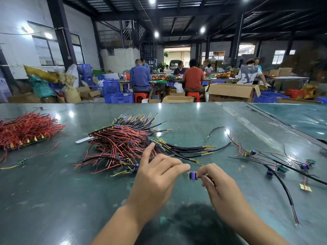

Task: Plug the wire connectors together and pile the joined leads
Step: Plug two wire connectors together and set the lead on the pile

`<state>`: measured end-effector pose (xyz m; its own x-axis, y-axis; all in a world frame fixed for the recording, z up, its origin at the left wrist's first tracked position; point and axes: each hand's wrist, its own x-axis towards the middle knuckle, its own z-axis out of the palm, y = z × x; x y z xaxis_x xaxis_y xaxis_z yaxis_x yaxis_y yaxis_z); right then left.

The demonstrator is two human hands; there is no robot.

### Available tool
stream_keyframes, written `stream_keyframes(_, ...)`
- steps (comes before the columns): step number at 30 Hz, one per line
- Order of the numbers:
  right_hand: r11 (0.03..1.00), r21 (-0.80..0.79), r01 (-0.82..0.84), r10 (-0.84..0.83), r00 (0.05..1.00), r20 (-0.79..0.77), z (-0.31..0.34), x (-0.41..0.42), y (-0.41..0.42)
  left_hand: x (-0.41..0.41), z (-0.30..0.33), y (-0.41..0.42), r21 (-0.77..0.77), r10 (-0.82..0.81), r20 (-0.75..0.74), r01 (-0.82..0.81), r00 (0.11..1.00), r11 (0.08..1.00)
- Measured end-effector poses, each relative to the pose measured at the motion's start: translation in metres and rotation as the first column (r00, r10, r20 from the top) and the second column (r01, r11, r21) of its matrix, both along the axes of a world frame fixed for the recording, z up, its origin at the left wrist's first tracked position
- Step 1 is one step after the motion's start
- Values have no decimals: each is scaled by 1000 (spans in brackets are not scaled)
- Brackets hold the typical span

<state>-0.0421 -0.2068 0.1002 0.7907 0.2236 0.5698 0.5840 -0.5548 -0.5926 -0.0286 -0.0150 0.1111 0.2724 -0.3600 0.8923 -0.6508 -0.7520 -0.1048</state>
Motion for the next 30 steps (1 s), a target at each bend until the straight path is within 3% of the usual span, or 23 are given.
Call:
stream_keyframes(4,996,-78,-31,36,997,65,0,1,-4,2,4,7,-17,145,-115,-148,983,989)
stream_keyframes(7,996,-55,74,-71,996,52,-2,6,-9,-2,8,10,-34,68,-288,-81,955,996)
stream_keyframes(10,968,-78,240,-241,970,-4,-6,12,-17,-11,9,6,-31,-32,-506,19,862,999)
stream_keyframes(13,919,-169,356,-371,926,-71,-10,17,-20,-14,8,0,6,-26,-632,38,774,999)
stream_keyframes(22,799,-183,572,-597,791,-131,-6,24,-35,-4,4,14,6,96,-611,-116,786,993)
stream_keyframes(26,776,-94,624,-631,765,-126,-5,27,-43,1,0,17,-13,172,-602,-225,779,974)
stream_keyframes(30,808,70,584,-562,802,-201,-5,30,-43,1,1,15,-91,173,-645,-299,744,950)
